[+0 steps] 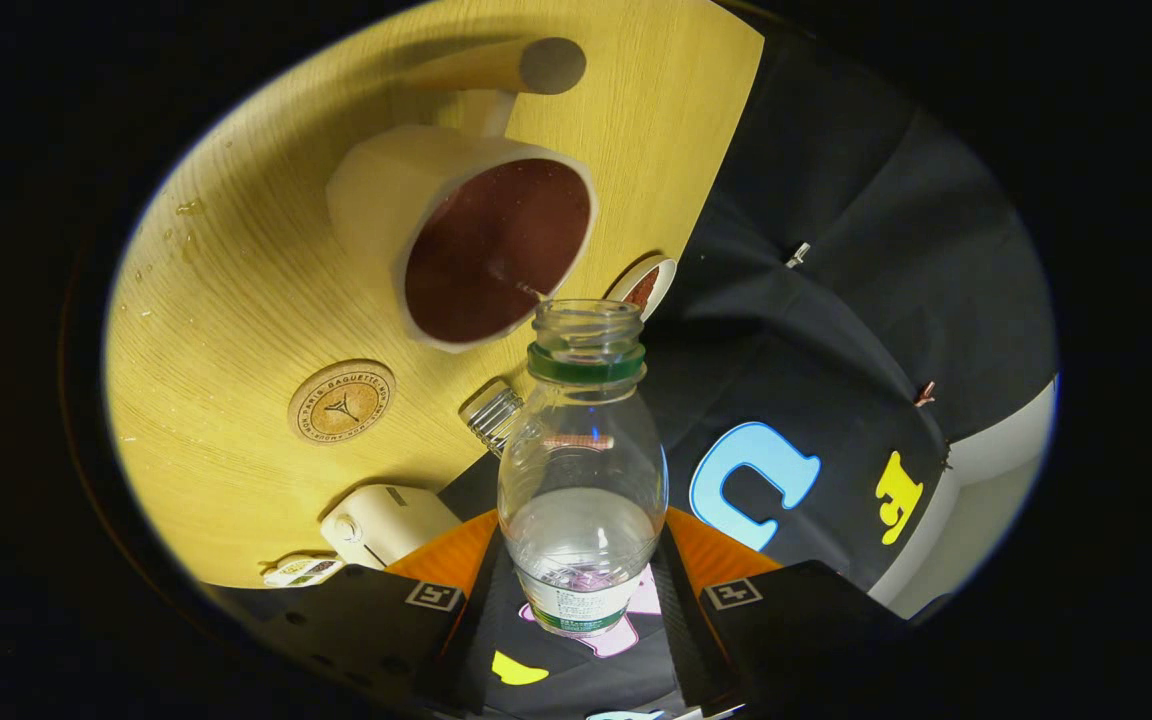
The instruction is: Take the bottle from table, then pour the juice into the cup, finally place the bottle on the coaster
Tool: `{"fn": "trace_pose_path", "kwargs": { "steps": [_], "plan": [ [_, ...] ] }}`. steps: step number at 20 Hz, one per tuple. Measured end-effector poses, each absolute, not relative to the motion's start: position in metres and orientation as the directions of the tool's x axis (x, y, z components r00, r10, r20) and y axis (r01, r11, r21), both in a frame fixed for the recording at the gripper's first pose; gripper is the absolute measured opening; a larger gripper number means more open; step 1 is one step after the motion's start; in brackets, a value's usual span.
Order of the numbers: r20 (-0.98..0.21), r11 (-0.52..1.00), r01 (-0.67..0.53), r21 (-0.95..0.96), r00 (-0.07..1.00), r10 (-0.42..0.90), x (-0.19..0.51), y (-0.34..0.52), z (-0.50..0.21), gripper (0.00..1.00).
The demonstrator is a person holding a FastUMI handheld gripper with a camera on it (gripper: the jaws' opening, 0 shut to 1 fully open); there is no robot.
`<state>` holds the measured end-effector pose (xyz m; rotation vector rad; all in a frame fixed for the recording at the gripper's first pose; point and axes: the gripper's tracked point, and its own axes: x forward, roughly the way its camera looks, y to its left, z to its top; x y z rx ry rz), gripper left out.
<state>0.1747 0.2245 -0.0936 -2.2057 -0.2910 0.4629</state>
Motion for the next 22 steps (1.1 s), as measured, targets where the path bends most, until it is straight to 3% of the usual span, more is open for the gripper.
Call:
{"fn": "trace_pose_path", "kwargs": {
  "steps": [10,17,22],
  "plan": [
    [-0.209,-0.320,-0.110,-0.941,0.932,0.297,0.170,0.183,-0.078,0.73],
    [-0.194,0.116,-0.229,-0.966,0.948,0.253,0.160,0.142,-0.032,0.73],
    [-0.227,0.487,-0.351,-0.800,0.928,0.296,0.156,0.127,-0.006,0.73]
  ]
}}
